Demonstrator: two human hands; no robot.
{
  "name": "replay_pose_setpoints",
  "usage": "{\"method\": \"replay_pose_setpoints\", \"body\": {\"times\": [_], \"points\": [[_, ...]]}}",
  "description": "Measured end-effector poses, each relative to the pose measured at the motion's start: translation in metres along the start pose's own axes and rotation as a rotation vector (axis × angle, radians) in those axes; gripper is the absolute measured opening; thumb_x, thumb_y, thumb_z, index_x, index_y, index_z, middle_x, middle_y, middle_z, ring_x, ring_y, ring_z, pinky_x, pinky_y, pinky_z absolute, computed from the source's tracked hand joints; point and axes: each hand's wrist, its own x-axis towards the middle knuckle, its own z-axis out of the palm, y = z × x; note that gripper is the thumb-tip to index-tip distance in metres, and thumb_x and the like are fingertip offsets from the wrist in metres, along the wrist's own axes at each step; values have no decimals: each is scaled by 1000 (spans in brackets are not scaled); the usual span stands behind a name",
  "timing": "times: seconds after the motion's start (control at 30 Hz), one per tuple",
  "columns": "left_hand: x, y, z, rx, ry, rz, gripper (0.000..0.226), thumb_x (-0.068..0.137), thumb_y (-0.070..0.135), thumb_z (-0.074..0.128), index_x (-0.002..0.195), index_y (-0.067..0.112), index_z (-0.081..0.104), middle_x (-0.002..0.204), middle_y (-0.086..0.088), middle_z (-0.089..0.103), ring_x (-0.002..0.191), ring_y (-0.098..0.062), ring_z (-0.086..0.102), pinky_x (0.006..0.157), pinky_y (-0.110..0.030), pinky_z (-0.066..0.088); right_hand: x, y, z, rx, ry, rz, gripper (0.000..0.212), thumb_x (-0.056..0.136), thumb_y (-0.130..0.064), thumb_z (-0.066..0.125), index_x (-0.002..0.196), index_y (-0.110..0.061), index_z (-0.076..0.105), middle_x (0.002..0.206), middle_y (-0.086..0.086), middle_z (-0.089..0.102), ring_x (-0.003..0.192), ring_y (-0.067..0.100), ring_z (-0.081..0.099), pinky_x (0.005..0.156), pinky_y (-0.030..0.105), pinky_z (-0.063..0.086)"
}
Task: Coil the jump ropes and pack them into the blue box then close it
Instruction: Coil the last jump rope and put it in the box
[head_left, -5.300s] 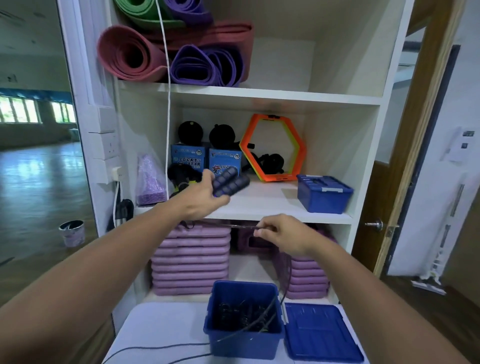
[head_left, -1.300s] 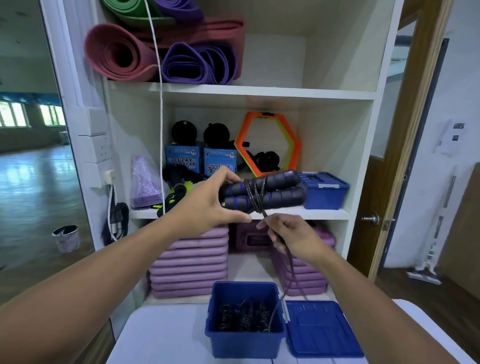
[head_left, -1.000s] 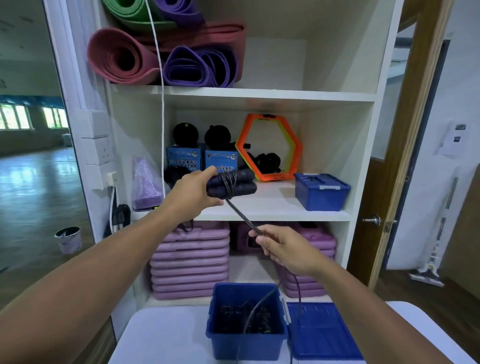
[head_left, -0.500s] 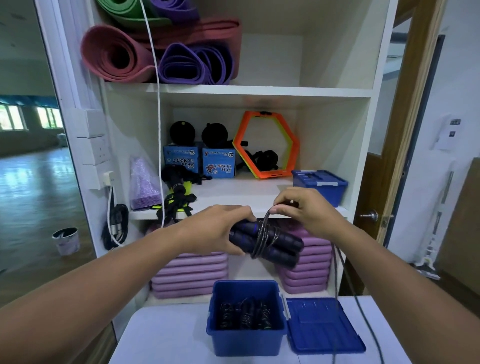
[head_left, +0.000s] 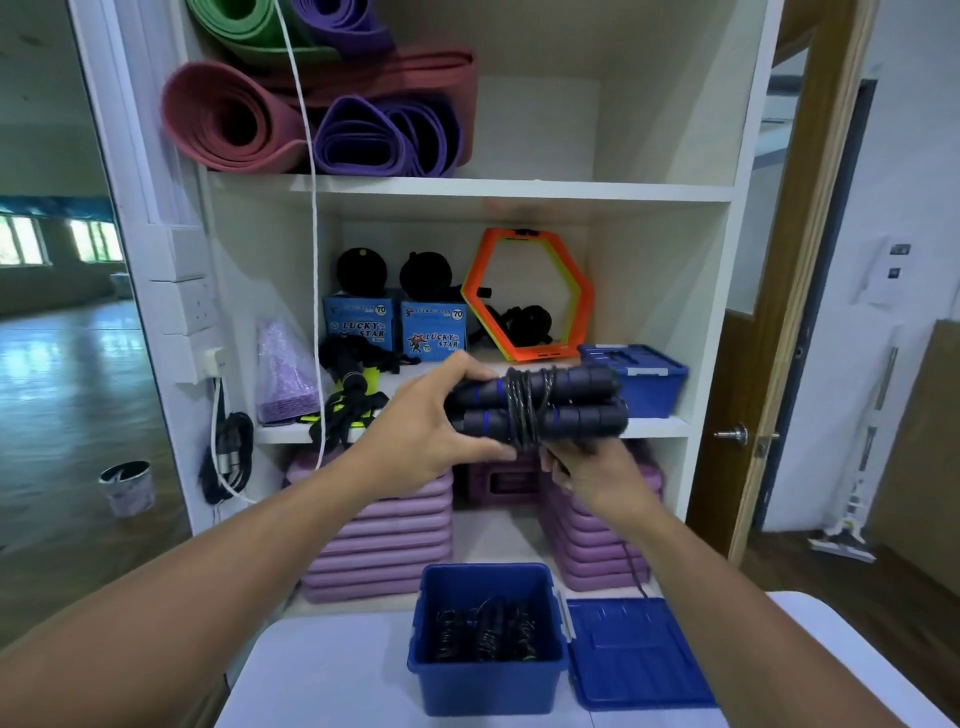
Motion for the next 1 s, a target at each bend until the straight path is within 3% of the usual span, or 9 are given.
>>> {"method": "replay_pose_setpoints", "body": {"times": [0.07, 0.17, 0.37, 0.5, 0.7, 0.8, 0.87, 0.93, 1.0], "points": [[7, -4, 1, 13, 85, -30, 55, 65, 21, 94, 104, 28, 56, 96, 9, 72, 86, -4, 70, 83, -19, 54, 0, 3, 5, -4, -61, -34, 22, 103, -14, 48, 94, -6, 66, 59, -1, 50, 44, 9, 30, 39, 18, 24], [19, -14, 0, 116, 191, -62, 52, 67, 24, 93, 102, 29, 54, 90, 12, 70, 79, 3, 67, 75, -13, 49, -1, 4, 4, -132, -109, -51, 23, 104, -15, 45, 104, -10, 67, 62, 2, 49, 44, 7, 34, 43, 19, 28], [39, -35, 1, 428, 271, -60, 49, 73, 32, 88, 100, 23, 49, 97, 0, 61, 84, -23, 60, 74, -38, 51, -5, 4, 4, -263, -205, -3, 17, 102, -23, 50, 104, -13, 64, 56, -8, 46, 47, 7, 37, 45, 21, 34], [46, -52, -18, 692, 149, -126, 49, 78, 36, 82, 95, 30, 36, 97, -1, 51, 86, -33, 56, 78, -42, 49, -11, -6, -13, -424, -253, -33, 20, 100, -30, 54, 96, -14, 64, 56, -9, 44, 49, 7, 35, 48, 21, 31], [30, -58, -18, 886, -207, -77, 43, 84, 29, 75, 112, 31, 42, 105, -1, 48, 89, -32, 59, 78, -44, 54, -6, -36, -31, -751, -182, -236, 19, 100, -32, 53, 91, -21, 66, 79, -3, 66, 76, 15, 58, 69, 35, 45], [13, -48, -4, 785, -387, 23, 44, 82, 33, 76, 115, 33, 47, 107, 4, 50, 93, -22, 57, 80, -35, 50, 4, -47, -36, -817, -124, -285, 18, 100, -33, 53, 91, -25, 66, 72, -13, 61, 69, 6, 52, 63, 29, 40], [1, -36, 4, 674, -470, 93, 47, 80, 35, 79, 118, 28, 51, 107, 7, 51, 92, -13, 52, 76, -20, 41, 8, -51, -39, -870, -138, -307, 18, 100, -35, 53, 94, -26, 69, 80, -19, 64, 77, 5, 55, 71, 29, 44], [-9, -22, 8, 556, -471, 122, 50, 78, 34, 82, 118, 26, 53, 105, 10, 52, 90, -7, 50, 75, -12, 38, 11, -49, -43, -830, -161, -303, 18, 98, -34, 56, 93, -25, 70, 84, -19, 67, 83, 5, 58, 75, 25, 44], [-17, -8, 6, 450, -428, 106, 51, 77, 34, 84, 117, 26, 53, 104, 13, 54, 91, -4, 51, 78, -14, 42, 11, -43, -46, -700, -144, -243, 16, 95, -32, 61, 87, -25, 72, 83, -15, 70, 82, 4, 60, 73, 22, 44]]}}
